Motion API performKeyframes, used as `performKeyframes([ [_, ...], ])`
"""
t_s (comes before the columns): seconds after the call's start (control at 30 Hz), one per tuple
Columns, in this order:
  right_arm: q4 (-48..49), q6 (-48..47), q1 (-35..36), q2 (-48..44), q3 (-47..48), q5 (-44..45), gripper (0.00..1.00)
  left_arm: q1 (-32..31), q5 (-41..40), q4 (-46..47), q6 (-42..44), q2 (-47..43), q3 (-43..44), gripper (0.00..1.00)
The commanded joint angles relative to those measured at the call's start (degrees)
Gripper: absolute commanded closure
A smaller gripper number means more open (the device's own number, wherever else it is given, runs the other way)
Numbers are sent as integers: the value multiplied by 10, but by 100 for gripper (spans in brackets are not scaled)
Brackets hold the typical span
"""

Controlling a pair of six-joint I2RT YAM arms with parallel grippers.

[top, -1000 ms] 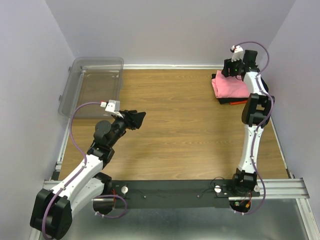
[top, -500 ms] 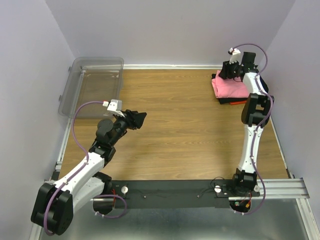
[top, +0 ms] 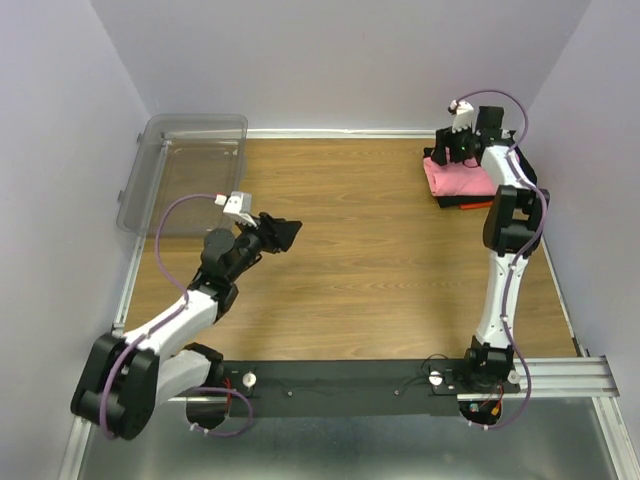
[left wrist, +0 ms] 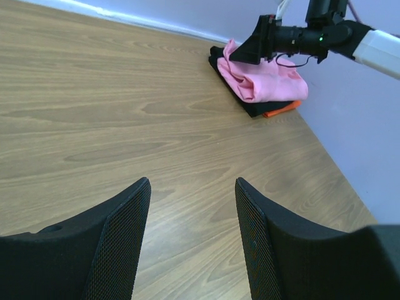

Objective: Fold and stack the t-shirts
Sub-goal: Neatly place the folded tshirt to the corner

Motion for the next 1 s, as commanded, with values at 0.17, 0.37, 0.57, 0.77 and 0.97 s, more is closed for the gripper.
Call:
performKeyframes([
  [0.17,9,-79,50,-184,-152,107,21,-2,132,131,-84,191,94,37],
  [0.37,10,-88,116,-195,-233,289,23,-2,144,164,-101,196,65,39],
  [0.57,13,-94,139,-136,-193,411,28,-2,133,152,-93,138,21,39],
  [0.77,15,-117,151,-113,-189,484,39,-2,125,135,-86,100,-3,39],
  [0.97,22,-129,155,-129,-216,496,65,-2,127,131,-82,88,-10,39],
])
